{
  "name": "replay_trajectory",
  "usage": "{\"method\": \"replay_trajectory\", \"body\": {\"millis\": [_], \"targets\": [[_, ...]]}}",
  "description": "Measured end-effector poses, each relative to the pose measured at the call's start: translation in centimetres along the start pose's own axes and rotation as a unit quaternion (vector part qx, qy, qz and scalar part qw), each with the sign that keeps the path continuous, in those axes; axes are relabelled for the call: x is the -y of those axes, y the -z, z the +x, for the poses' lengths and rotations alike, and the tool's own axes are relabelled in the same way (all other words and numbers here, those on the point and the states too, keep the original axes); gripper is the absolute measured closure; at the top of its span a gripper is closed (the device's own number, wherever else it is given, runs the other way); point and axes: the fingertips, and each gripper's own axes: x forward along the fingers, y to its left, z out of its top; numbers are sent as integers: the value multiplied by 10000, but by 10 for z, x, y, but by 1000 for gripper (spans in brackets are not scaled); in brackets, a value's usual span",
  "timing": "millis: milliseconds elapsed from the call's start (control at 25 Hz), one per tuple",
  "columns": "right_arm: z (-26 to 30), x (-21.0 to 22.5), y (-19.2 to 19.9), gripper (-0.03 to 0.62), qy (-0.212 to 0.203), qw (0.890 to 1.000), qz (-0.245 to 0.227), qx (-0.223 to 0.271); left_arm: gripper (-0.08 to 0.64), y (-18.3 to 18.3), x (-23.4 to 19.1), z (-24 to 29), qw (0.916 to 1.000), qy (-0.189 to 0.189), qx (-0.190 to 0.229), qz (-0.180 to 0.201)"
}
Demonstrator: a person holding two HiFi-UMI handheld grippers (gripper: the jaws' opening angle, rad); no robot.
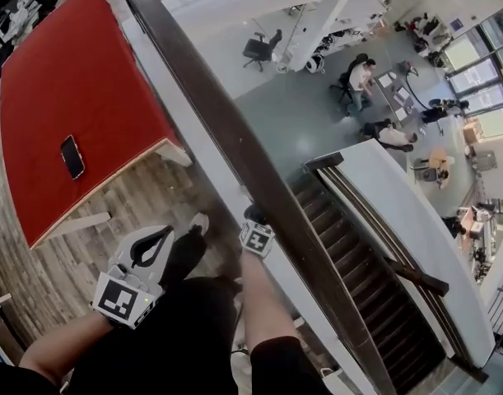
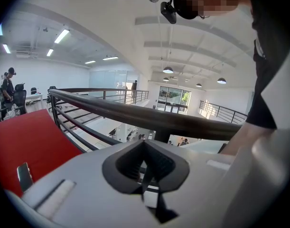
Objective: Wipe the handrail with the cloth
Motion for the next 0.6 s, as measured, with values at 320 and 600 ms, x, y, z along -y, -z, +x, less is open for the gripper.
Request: {"method": "replay_trajectory", "body": {"millis": [320, 600], "targets": [[-3, -4, -4, 486, -9, 9980, 530, 358, 560, -8, 10, 20, 9995, 261, -4, 191], [-8, -4, -7, 488, -89, 9958, 745, 517, 560, -4, 46, 50, 9954, 881, -60, 361]]}}
